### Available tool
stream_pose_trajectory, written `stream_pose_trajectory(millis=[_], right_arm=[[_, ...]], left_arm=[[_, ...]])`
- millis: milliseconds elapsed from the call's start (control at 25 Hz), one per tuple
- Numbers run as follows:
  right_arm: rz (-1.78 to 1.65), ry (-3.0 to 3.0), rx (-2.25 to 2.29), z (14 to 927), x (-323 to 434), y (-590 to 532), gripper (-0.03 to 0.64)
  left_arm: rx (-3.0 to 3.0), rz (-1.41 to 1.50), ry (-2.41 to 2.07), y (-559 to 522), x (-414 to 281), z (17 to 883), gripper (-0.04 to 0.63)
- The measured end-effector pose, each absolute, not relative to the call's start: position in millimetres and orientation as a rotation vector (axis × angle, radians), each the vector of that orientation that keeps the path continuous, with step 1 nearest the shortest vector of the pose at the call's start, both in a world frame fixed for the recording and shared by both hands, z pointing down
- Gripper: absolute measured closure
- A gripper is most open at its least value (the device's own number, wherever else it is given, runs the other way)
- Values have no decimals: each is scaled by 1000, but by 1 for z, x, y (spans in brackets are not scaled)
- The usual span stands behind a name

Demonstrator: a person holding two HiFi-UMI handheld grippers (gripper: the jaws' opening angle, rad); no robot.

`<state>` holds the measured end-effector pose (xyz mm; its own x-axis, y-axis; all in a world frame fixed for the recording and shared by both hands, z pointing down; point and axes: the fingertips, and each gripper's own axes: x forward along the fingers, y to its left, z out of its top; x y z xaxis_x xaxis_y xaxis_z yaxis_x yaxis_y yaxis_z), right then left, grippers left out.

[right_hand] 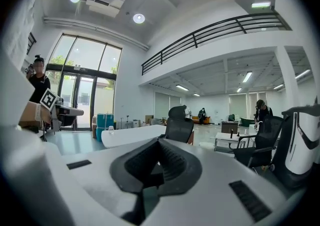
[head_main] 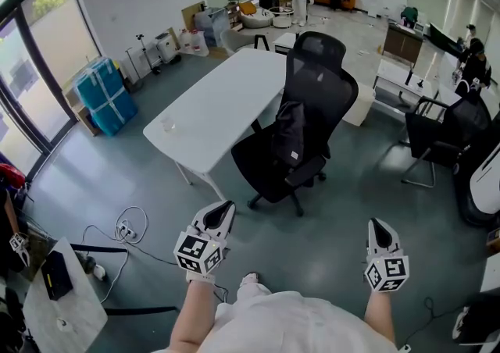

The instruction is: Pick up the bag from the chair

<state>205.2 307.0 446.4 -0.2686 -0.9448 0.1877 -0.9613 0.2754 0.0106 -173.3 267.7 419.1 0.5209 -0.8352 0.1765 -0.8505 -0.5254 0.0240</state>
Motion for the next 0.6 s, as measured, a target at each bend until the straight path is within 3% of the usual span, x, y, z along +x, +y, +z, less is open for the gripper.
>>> stream_pose_trajectory(millis=[600], right_arm=[[191,-2372,1813,454,220,317,598]], left_arm=[[2600,216,-1512,282,-174,426,555]])
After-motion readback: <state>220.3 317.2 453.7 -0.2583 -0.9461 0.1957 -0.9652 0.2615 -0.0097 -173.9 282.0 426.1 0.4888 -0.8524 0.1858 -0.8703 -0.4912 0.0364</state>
